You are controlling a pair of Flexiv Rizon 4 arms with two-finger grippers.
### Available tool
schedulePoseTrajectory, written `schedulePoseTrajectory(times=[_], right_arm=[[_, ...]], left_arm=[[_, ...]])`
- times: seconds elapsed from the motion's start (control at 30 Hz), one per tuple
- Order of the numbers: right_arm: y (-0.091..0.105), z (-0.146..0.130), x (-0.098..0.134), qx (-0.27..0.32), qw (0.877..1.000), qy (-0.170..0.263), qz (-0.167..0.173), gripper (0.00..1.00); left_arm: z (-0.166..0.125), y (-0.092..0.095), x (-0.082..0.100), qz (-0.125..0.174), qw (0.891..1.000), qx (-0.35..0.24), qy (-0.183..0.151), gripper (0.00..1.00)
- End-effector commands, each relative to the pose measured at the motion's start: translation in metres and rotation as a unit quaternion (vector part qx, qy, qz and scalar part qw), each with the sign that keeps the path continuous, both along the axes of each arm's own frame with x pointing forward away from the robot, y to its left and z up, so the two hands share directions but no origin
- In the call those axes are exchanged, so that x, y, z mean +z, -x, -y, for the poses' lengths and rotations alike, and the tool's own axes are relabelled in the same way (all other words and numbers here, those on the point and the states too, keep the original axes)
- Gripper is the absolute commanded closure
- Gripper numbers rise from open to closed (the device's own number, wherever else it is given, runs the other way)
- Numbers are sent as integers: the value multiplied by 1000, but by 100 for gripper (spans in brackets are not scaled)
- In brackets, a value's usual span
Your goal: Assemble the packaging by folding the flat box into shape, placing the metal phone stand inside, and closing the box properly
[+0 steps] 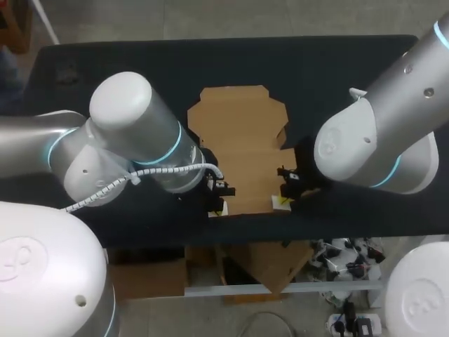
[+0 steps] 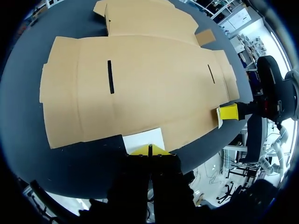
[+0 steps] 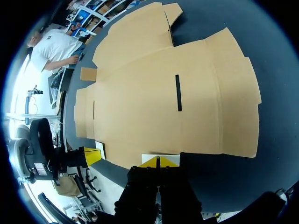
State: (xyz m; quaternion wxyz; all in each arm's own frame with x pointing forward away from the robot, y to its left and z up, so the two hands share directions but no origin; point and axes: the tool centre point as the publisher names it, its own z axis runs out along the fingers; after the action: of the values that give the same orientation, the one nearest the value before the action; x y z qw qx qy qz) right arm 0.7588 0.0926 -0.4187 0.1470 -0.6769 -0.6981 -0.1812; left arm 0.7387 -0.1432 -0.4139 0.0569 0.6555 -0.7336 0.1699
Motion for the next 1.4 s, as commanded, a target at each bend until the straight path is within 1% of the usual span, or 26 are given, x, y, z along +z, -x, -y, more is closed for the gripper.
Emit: schedulePoseTrajectory(times=[0.03, 0.07, 0.3, 0.4, 0.47, 0.5, 0.57, 0.63, 0.67, 0.77, 0.8, 0.83, 0.87, 0.93, 1.0, 1.03, 1.13, 1.4], right_arm=[[0, -7, -11, -5, 1000, 16, 3, 100], [0, -8, -13, -6, 1000, 18, 2, 100], [0, -11, -20, -8, 1000, 28, 0, 100], [2, -12, -19, -9, 1000, 24, 6, 100], [4, -11, -14, -11, 1000, 19, 18, 100], [5, -10, -10, -13, 999, 19, 23, 100], [8, -7, -3, -12, 999, 5, 40, 100], [11, -1, 10, -18, 998, -7, 62, 100], [12, 2, 15, -14, 997, -20, 73, 100], [13, 13, 26, -22, 995, -31, 91, 100], [14, 18, 30, -14, 994, -48, 100, 100], [14, 25, 34, -22, 993, -48, 104, 100], [14, 27, 35, -27, 993, -46, 105, 100], [13, 36, 39, -17, 991, -66, 113, 100], [12, 41, 41, -16, 991, -71, 116, 100], [11, 45, 43, -8, 989, -82, 119, 100], [8, 54, 46, -1, 988, -96, 123, 100], [5, 76, 49, 11, 983, -128, 128, 100]], left_arm=[[7, 0, -8, 3, 1000, 7, -18, 100], [7, 0, -9, 5, 1000, 12, -23, 100], [5, 0, -11, 2, 999, 19, -29, 100], [4, 1, -11, 0, 999, 20, -30, 100], [2, 2, -8, 0, 999, 21, -29, 100], [1, 2, -6, 2, 999, 20, -29, 100], [-1, 2, 0, 5, 1000, 18, -25, 100], [-7, 1, 13, 13, 999, 17, -24, 100], [-10, 1, 18, 18, 999, 17, -23, 100], [-19, 0, 32, 30, 999, 19, -21, 100], [-23, -1, 37, 33, 999, 20, -17, 100], [-29, -2, 42, 35, 999, 21, -11, 100], [-33, -3, 45, 36, 999, 23, -10, 100], [-44, -5, 53, 39, 999, 27, -2, 100], [-51, -6, 57, 41, 999, 31, 0, 100], [-56, -6, 61, 42, 999, 32, 1, 100], [-67, -7, 69, 44, 998, 36, 5, 100], [-91, -7, 85, 49, 998, 47, 12, 100]])
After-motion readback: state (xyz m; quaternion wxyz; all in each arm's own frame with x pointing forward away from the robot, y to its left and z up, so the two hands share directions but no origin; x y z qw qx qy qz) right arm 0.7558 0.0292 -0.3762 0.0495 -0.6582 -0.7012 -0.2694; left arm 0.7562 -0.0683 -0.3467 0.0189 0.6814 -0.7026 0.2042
